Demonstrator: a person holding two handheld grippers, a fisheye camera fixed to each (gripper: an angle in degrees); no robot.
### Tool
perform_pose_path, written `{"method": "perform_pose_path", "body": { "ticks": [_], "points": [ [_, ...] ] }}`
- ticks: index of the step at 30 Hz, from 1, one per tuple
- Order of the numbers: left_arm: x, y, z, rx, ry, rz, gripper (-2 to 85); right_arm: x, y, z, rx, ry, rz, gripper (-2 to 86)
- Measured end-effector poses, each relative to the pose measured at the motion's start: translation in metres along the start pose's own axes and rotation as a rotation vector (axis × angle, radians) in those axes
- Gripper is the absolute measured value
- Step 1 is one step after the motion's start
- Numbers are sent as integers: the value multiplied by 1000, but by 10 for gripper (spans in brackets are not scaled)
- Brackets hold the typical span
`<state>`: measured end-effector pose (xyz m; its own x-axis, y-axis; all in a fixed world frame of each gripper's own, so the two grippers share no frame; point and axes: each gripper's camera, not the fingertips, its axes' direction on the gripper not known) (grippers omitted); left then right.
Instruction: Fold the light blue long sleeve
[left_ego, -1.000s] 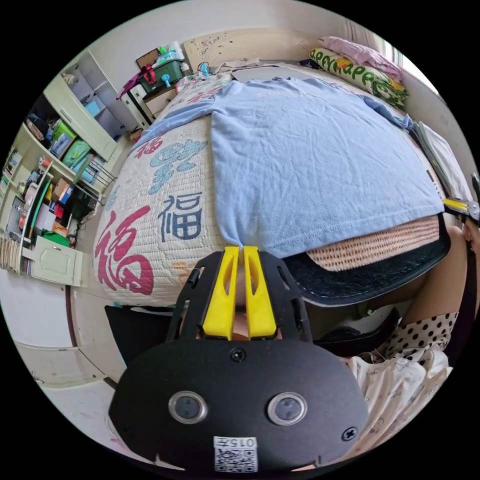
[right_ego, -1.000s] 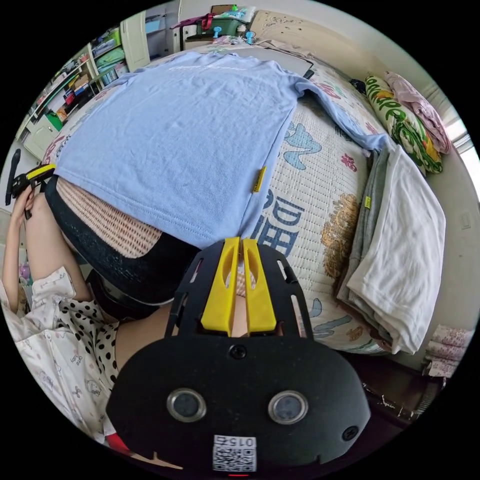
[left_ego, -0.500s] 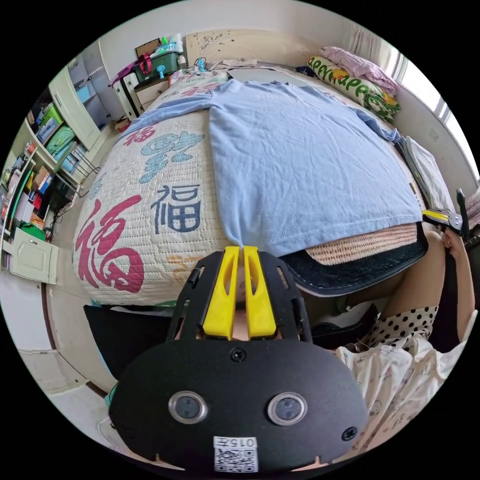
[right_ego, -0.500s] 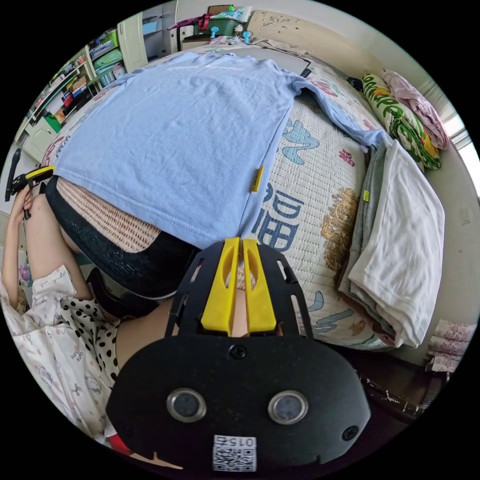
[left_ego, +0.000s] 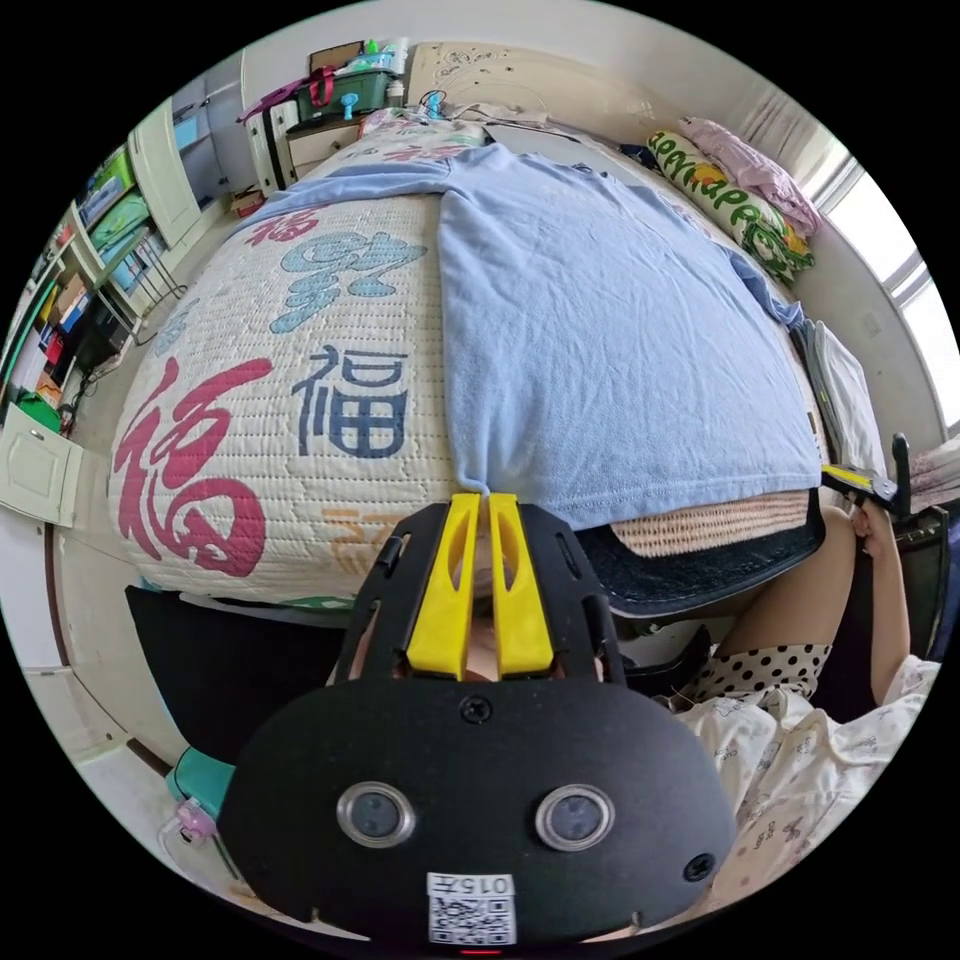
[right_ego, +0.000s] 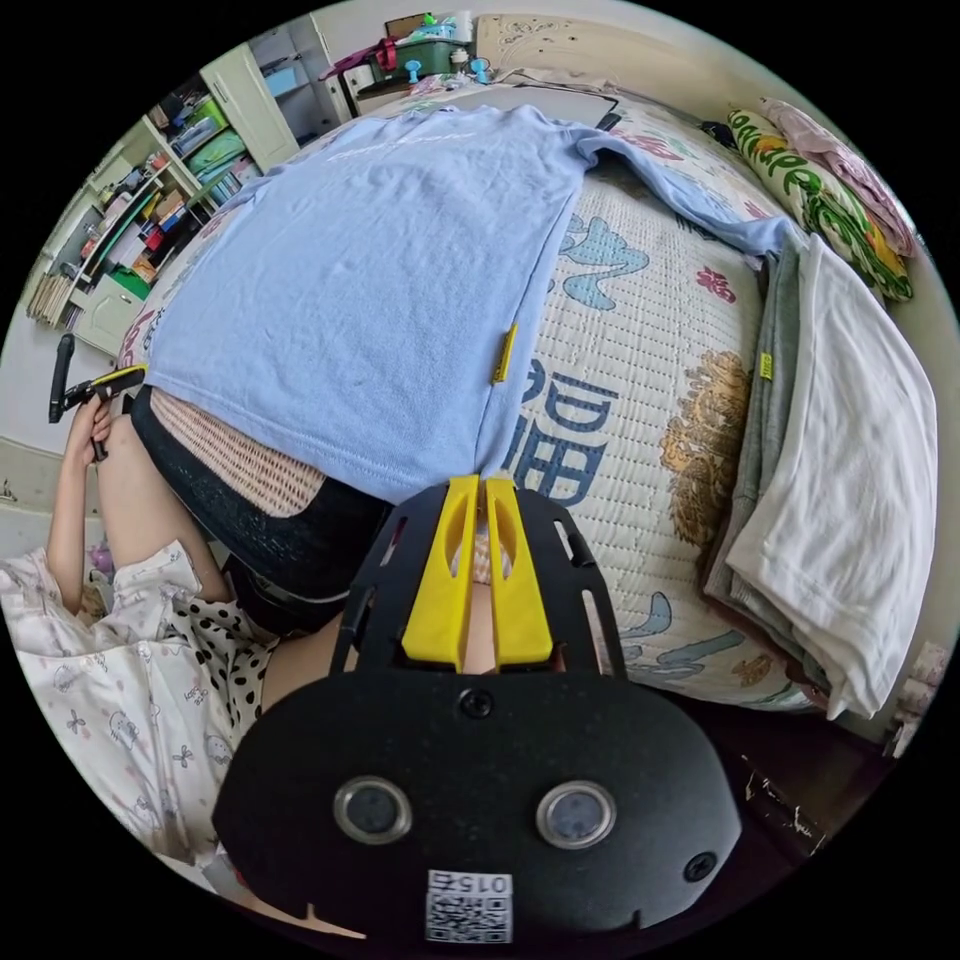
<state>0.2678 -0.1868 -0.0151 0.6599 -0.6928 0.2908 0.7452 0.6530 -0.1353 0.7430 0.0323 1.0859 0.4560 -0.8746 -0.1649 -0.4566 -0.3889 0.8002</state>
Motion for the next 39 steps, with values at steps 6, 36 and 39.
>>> {"method": "perform_pose_path", "body": {
  "ticks": [6, 36, 39],
  "points": [
    [5, -16, -9, 0, -29, 12, 2, 41, -4, -21, 14, -102, 53, 3],
    [56, -52, -56, 35, -267, 114, 0, 125, 12, -89, 75, -182, 109, 5],
    [57, -53, -57, 35, -290, 125, 0, 130, 17, -89, 75, -194, 116, 6]
  ]
}}
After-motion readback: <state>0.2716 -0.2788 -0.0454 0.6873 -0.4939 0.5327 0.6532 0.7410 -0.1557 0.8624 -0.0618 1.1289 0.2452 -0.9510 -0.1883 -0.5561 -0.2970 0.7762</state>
